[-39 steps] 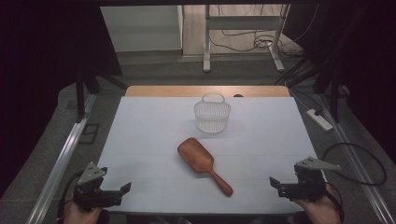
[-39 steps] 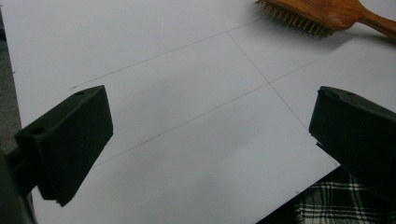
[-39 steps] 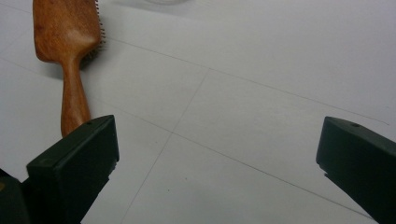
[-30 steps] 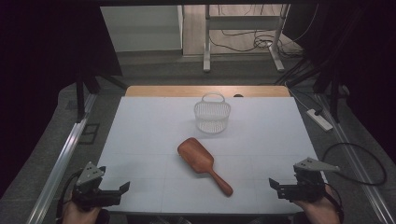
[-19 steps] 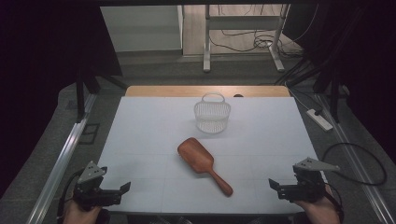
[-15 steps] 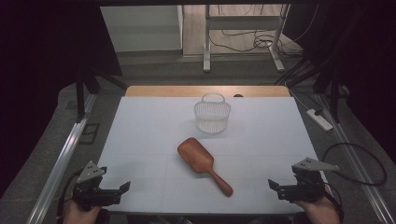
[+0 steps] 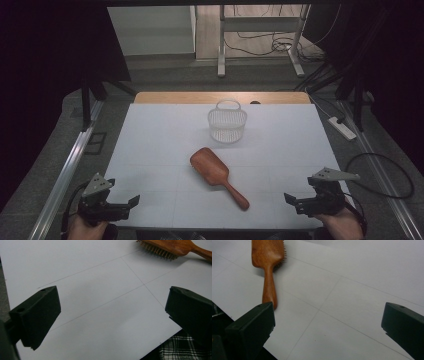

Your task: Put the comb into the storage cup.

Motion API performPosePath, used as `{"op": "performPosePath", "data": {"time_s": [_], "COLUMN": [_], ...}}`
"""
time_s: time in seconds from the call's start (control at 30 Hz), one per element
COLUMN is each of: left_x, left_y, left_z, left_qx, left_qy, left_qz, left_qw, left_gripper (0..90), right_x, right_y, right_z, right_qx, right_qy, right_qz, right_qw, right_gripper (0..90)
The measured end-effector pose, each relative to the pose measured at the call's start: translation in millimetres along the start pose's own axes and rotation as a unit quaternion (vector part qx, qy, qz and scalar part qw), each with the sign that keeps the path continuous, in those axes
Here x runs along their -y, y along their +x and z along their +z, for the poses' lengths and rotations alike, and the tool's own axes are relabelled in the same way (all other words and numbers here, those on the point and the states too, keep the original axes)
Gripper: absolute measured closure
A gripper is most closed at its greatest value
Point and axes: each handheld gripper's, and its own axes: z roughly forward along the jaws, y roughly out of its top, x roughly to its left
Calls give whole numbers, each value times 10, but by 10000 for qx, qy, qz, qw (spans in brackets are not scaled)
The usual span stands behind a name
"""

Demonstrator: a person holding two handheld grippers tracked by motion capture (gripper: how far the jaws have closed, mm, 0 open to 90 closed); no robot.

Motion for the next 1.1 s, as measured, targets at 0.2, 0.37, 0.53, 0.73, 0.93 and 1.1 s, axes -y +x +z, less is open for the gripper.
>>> {"op": "performPosePath", "data": {"time_s": [0.2,0.37,0.53,0.73,0.93,1.1], "left_x": [-8,-12,-21,-22,-26,-21], "left_y": [-21,-25,-27,-13,-33,-26], "left_z": [9,7,5,19,37,33], "left_qx": [-10,-21,-38,-91,-111,-27], "left_qy": [43,49,21,34,104,71], "left_qz": [103,133,133,144,239,245], "left_qw": [9999,9999,9999,9998,9996,9997], "left_gripper": [15,14,2,1,4,9], "right_x": [-26,-39,-77,-143,-176,-211], "right_y": [20,40,36,66,90,110], "right_z": [23,54,56,90,126,162], "right_qx": [-299,-283,-313,-377,-366,-418], "right_qy": [15,29,-49,-50,39,161], "right_qz": [13,-91,-72,-77,-219,-339], "right_qw": [9996,9996,9995,9992,9991,9984], "right_gripper": [0,0,0,0,0,0]}}
